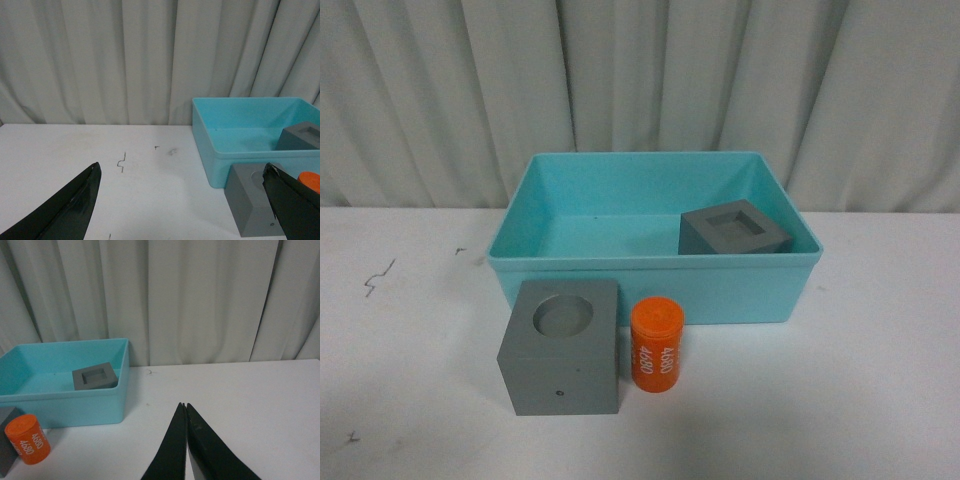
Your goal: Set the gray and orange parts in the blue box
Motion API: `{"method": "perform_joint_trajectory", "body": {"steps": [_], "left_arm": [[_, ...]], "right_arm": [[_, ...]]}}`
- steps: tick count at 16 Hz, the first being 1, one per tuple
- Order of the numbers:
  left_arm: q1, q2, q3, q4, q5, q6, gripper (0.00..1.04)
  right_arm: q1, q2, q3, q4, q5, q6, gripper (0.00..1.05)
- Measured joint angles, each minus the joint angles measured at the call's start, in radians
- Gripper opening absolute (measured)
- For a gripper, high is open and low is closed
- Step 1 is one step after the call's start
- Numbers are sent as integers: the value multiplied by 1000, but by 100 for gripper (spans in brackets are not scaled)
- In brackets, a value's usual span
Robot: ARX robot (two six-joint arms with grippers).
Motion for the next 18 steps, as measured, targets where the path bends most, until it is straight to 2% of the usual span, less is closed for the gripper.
{"method": "perform_joint_trajectory", "body": {"steps": [3,5,9,10,11,12,13,15,18], "left_arm": [[0,0,0,0,1,0,98],[0,0,0,0,1,0,98],[0,0,0,-3,4,0,98],[8,42,27,-79,79,-40,98],[-32,173,48,-14,101,-88,98],[-95,283,70,66,82,-111,98],[-189,462,102,220,72,-144,98],[-259,803,174,452,45,-188,98],[-357,1252,301,622,33,-226,98]], "right_arm": [[0,0,0,-2,0,0,38],[0,0,0,-2,0,0,55],[0,0,0,-2,0,0,100],[0,0,0,-3,0,0,98],[0,0,0,-2,-1,0,97],[1,0,0,-2,-1,0,98],[1,0,0,-2,0,0,98],[1,0,0,-2,0,0,98],[1,0,0,-2,0,0,98]]}}
